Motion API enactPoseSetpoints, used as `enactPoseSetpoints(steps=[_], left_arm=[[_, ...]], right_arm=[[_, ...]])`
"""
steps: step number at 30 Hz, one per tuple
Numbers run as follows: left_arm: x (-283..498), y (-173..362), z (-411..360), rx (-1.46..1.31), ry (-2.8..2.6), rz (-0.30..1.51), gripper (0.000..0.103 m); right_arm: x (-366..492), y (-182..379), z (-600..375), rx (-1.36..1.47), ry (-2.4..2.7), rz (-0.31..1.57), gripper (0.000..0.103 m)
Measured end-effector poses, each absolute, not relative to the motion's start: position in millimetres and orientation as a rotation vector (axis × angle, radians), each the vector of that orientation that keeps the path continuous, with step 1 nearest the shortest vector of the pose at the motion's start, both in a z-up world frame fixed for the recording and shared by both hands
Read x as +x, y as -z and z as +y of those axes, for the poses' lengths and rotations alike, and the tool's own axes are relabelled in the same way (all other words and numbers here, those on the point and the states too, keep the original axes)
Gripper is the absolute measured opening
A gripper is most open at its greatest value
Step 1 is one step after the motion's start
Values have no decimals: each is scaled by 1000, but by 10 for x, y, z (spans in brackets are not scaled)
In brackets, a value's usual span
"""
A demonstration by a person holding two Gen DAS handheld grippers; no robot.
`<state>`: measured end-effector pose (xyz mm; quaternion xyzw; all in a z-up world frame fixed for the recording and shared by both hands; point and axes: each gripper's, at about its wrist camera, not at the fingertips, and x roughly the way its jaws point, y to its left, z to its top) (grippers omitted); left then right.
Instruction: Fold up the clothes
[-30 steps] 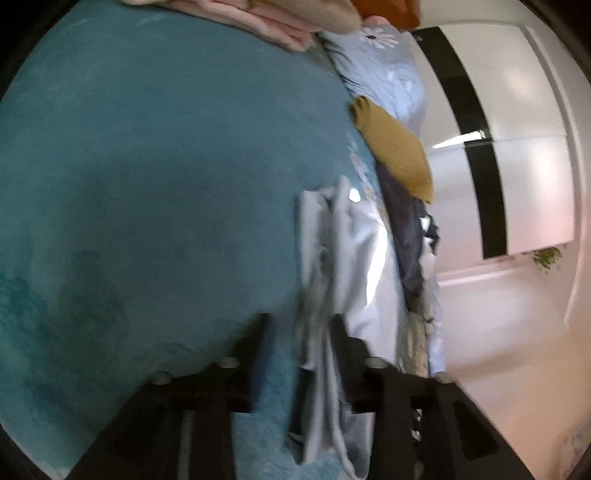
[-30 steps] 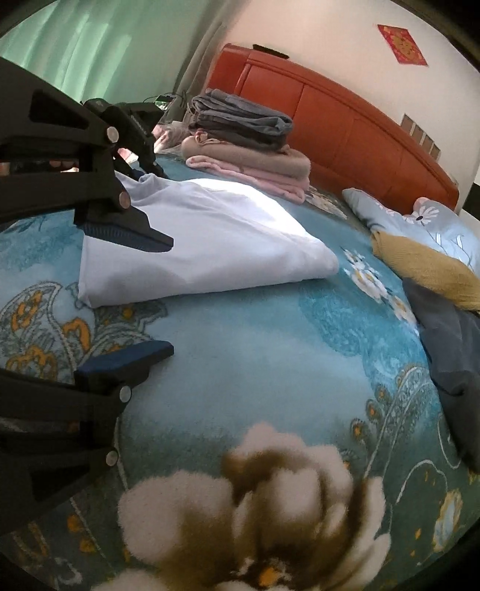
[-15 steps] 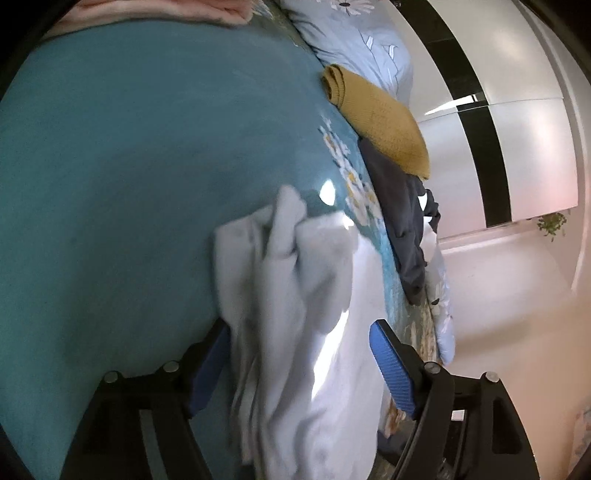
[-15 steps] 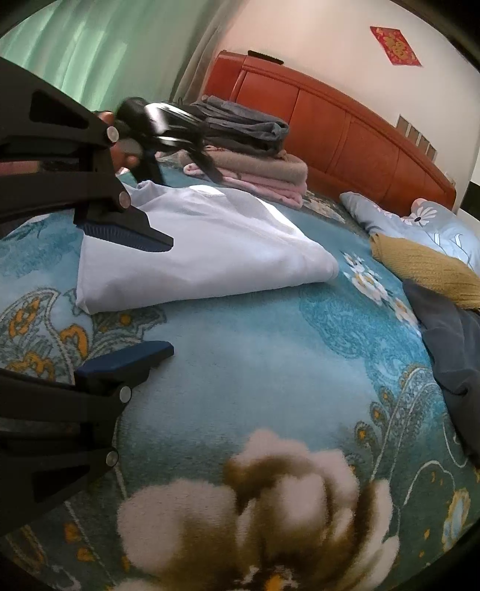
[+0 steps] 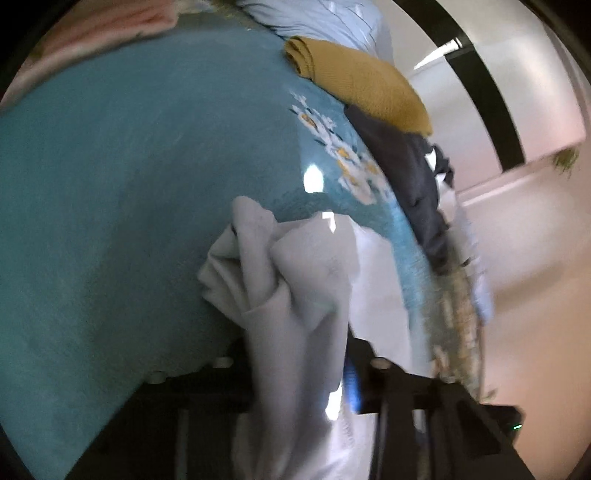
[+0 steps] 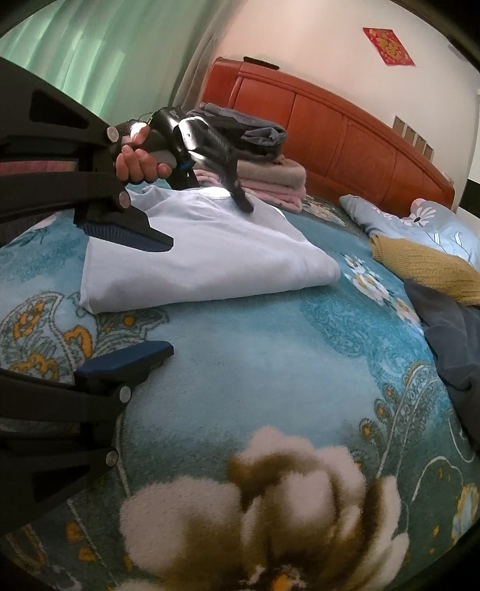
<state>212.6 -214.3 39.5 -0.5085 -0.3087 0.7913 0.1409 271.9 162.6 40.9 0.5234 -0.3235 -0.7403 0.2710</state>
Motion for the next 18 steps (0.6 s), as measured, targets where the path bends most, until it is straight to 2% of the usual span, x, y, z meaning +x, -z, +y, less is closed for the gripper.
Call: enactPoseSetpoints(steps=[3,12,18], left_arm=[[2188,-592,-2067,-1444,-2332,-829,22],[2203,-1520,-1531,-1241,-2236,-949,20],[2301,-1326,-1716,-1188,-2227,-1222,20]], right_arm=[[2730,-412,1679,1406,1994,-886,52],[2754,-454,2033,1360,2023,-984,52],[2863,-539,2327,1317,2060,-1034,52]])
